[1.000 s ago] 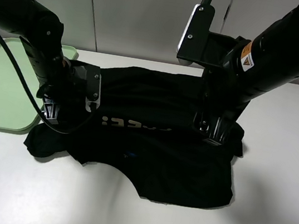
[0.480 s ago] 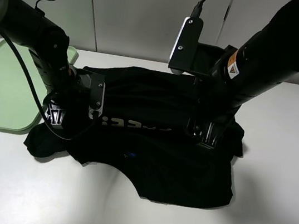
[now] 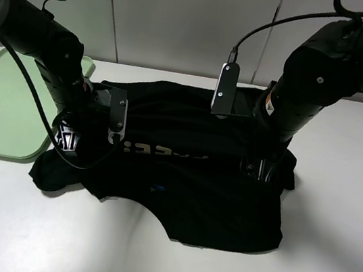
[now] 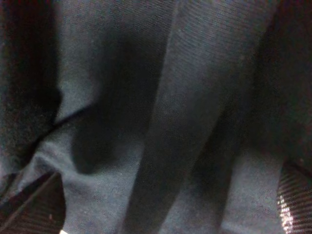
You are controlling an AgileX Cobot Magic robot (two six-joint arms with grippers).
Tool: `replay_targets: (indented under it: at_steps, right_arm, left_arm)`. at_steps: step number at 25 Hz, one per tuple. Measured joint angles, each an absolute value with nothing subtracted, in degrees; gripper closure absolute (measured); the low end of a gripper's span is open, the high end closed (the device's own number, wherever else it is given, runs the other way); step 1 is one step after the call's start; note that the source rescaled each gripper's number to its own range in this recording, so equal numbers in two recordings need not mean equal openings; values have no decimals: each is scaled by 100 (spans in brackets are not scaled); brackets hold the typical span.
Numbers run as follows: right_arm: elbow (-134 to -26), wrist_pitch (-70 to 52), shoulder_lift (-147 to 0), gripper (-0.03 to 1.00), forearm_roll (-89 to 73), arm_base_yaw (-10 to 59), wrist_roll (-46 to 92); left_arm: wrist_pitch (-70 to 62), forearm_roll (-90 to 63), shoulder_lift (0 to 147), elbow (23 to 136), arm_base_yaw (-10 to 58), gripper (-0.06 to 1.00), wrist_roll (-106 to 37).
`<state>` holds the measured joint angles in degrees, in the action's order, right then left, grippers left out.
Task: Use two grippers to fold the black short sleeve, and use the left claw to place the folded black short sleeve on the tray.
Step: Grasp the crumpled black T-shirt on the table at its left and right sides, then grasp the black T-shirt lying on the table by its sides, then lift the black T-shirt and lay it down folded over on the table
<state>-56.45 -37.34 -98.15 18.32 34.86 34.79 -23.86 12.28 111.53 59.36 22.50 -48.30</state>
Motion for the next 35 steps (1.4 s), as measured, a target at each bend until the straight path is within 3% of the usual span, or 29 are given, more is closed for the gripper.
replay_targets:
  at_steps: [17, 28, 30, 35]
  right_arm:
    - [-5626, -2837, -10715, -3, 1470, 2466, 4290]
    - [-5621, -2722, -11010, -3, 1130, 2283, 4750]
    - [-5621, -2722, -11054, 2, 1113, 2283, 4762]
    - [-5621, -2700, -11061, 34, 1019, 2283, 4762]
  left_arm:
    - [-2413, 1228, 11153, 5936, 2250, 9, -4830]
    - [-2418, 1228, 11153, 5936, 2250, 10, -4830]
    - [-2418, 1228, 11153, 5936, 2250, 10, -4830]
    - [-2418, 1228, 11153, 5936, 2250, 10, -4830]
